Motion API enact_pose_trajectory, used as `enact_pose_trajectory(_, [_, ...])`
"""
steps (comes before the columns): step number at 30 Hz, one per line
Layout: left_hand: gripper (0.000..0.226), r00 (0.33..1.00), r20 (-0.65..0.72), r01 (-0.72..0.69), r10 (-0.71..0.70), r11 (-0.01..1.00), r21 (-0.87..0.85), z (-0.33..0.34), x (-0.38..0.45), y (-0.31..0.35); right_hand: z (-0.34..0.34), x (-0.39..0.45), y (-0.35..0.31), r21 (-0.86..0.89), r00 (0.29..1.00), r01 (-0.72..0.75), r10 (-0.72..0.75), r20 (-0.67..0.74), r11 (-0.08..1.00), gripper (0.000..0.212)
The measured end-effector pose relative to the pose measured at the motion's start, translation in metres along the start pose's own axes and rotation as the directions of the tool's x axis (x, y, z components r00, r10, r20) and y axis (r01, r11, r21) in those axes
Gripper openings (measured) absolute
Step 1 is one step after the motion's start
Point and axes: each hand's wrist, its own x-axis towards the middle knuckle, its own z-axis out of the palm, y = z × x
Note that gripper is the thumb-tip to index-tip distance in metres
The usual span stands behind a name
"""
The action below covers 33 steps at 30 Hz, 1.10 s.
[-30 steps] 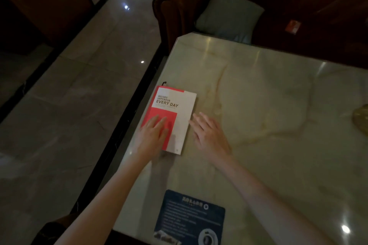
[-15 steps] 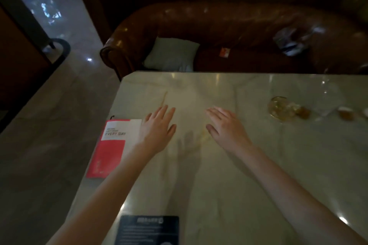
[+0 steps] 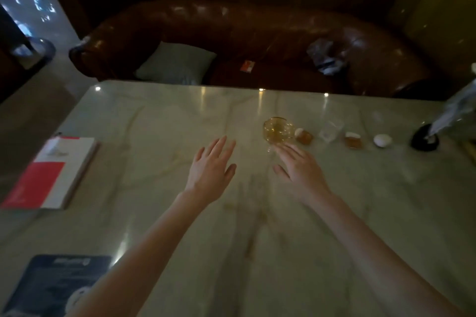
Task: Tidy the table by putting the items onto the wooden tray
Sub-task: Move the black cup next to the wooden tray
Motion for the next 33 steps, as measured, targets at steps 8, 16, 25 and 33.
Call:
enact_pose_trajectory(8, [0.052, 0.995, 0.029, -0.097, 0.098, 0.995, -0.030, 0.020, 0.007, 0.082, -0.019, -0.044, 0.070, 0.090, 0.997, -0.049, 0.055, -0.063, 0.995, 0.039])
enact_pose_trajectory(16, [0.046, 0.985, 0.034, -0.169, 0.172, 0.983, -0.074, 0.022, 0.025, 0.120, -0.029, -0.072, 0.098, 0.088, 0.978, -0.187, 0.194, -0.076, 0.978, 0.040])
enact_pose_trajectory(25, [0.047, 0.954, 0.082, -0.285, 0.289, 0.957, -0.059, 0.023, 0.045, 0.167, -0.048, -0.101, 0.129, 0.084, 0.938, -0.313, 0.321, -0.127, 0.946, 0.036])
enact_pose_trajectory(33, [0.049, 0.933, 0.047, -0.352, 0.357, 0.932, -0.090, 0.055, 0.069, 0.233, -0.062, -0.132, 0.194, 0.109, 0.903, -0.372, 0.386, -0.186, 0.922, 0.040])
